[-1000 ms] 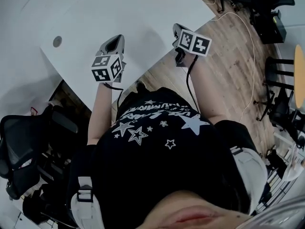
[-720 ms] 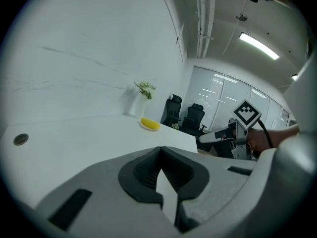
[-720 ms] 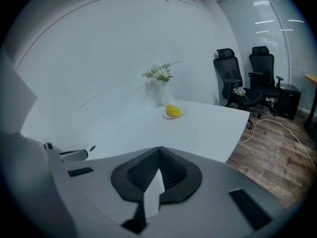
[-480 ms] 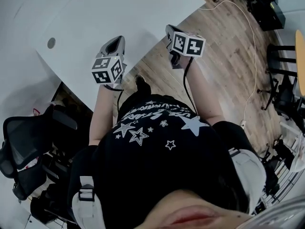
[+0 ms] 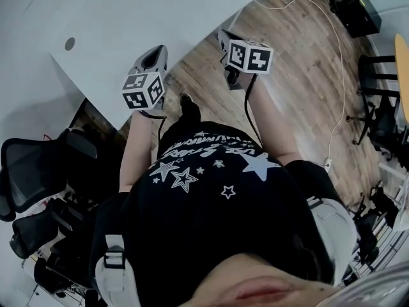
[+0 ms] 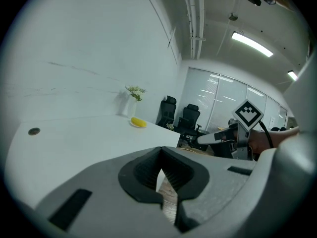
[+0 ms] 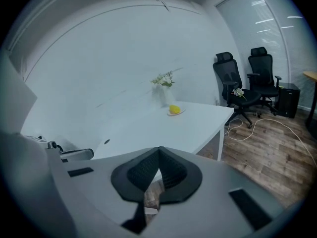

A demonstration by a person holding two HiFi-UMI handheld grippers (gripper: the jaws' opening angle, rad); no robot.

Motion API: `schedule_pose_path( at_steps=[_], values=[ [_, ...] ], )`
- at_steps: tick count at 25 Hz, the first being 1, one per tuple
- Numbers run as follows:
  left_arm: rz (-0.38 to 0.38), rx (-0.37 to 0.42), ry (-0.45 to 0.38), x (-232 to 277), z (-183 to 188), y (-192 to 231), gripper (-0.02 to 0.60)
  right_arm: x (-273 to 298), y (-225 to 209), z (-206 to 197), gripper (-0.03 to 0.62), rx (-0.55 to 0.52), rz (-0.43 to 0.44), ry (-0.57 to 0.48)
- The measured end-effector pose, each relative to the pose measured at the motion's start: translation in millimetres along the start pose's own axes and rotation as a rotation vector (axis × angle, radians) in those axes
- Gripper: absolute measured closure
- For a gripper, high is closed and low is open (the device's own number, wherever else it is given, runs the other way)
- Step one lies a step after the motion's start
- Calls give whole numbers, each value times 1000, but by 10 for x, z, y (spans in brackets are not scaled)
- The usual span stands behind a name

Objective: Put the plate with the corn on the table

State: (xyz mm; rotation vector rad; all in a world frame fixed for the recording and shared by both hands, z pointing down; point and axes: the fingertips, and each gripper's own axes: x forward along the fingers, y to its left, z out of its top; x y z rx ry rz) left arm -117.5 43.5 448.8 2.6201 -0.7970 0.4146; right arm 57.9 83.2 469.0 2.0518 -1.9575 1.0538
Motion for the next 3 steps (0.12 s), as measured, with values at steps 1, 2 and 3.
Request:
schedule_pose_path(
  at_steps=[1,2,3],
  values=[
    [0,2,-4,-55,-15,-56,577,-73,15,-31,588,-3,2,-2],
    [0,4,-7,-110,-29,-112,577,-146,29,-59,588,-6,4,-5],
    [-1,6,-11,-165,-42,-168,577,-218,44,-87,588,-8,6,-8]
  ],
)
